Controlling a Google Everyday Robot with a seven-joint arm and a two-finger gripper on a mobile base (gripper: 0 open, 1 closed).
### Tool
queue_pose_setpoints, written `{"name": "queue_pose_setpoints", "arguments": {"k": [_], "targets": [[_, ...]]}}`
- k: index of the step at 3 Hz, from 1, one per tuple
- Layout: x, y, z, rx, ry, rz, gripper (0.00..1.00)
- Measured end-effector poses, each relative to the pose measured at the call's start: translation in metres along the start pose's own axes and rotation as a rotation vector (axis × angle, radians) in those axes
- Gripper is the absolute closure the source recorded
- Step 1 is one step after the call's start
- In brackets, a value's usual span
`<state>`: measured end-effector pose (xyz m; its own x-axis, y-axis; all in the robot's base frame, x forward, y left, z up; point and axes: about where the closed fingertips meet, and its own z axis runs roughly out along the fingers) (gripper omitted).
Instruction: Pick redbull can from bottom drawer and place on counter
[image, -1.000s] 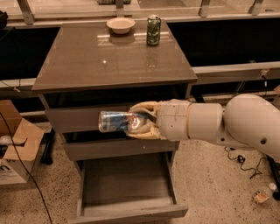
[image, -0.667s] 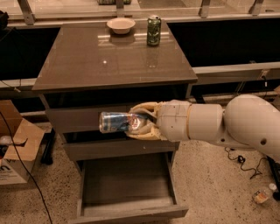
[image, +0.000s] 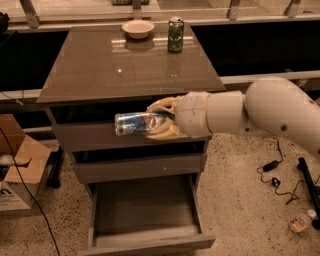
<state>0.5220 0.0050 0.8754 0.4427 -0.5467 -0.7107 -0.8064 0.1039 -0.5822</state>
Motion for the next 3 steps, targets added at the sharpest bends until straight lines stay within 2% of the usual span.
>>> {"name": "queue_pose_setpoints", "arguments": {"k": [1, 2, 3], "targets": [[0.010, -0.058, 0.023, -0.083, 0.037, -0.106, 1.00], [0.005, -0.098, 0.050, -0.132, 0.027, -0.175, 1.00], [0.006, -0.134, 0.079, -0.156, 0.014, -0.216, 1.00]]}}
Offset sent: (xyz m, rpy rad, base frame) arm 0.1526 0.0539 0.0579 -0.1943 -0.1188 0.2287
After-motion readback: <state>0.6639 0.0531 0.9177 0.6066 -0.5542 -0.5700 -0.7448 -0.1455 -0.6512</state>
